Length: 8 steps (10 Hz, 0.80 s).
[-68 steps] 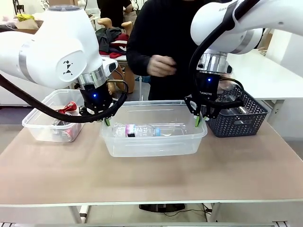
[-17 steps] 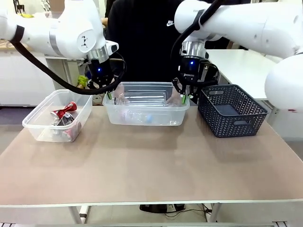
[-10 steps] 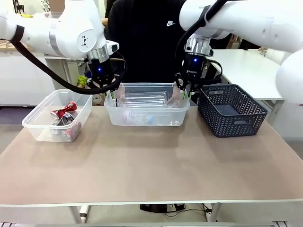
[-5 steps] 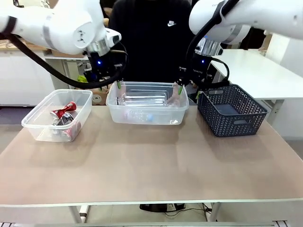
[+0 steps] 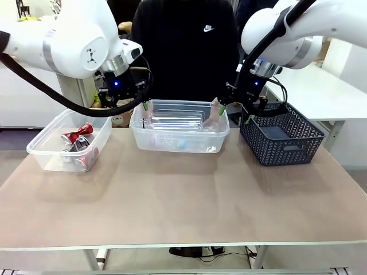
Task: Sort the waste into each basket.
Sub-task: Release the Organizing box you were holding.
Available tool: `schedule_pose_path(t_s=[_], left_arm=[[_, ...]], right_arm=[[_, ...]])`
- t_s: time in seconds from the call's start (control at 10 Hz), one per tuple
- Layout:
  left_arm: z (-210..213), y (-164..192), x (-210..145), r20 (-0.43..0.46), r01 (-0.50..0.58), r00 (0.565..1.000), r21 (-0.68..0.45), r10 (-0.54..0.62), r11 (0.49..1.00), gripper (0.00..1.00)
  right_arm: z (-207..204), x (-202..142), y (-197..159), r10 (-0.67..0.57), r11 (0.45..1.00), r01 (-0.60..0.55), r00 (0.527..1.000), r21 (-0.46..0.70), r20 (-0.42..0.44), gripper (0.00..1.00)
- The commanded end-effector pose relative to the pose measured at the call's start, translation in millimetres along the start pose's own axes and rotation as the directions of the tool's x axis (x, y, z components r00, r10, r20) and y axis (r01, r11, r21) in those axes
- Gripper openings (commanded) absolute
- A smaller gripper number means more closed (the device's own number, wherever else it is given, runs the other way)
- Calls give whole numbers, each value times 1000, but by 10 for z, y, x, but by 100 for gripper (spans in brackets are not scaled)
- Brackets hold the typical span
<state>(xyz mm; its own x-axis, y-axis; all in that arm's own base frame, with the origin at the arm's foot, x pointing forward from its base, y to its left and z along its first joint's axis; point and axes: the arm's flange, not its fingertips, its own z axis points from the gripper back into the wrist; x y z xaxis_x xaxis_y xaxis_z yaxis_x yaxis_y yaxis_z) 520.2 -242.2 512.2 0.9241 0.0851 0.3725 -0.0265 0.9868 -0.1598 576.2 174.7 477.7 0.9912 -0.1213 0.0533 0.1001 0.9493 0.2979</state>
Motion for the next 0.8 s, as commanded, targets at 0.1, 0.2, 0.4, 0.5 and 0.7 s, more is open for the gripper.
schedule_pose_path(t_s=[0.1, 0.2, 0.4, 0.5, 0.7], left_arm=[[37, -26, 38, 7, -5, 1000, 14, 5, 1000, 100], [37, -26, 38, 7, -5, 1000, 14, 5, 1000, 100], [37, -26, 38, 7, -5, 1000, 14, 5, 1000, 100], [37, -26, 38, 7, -5, 1000, 14, 5, 1000, 100], [179, -102, -36, -26, 177, 983, -101, -180, 979, 100]], right_arm=[[64, -14, 18, 3, 1000, -3, 1000, 4, -20, 100], [64, -14, 18, 3, 1000, -3, 1000, 4, -20, 100], [64, -14, 18, 3, 1000, -3, 1000, 4, -20, 100], [64, -14, 18, 3, 1000, -3, 1000, 4, -20, 100], [323, -431, -260, 146, 977, -127, 984, 171, -104, 100]])
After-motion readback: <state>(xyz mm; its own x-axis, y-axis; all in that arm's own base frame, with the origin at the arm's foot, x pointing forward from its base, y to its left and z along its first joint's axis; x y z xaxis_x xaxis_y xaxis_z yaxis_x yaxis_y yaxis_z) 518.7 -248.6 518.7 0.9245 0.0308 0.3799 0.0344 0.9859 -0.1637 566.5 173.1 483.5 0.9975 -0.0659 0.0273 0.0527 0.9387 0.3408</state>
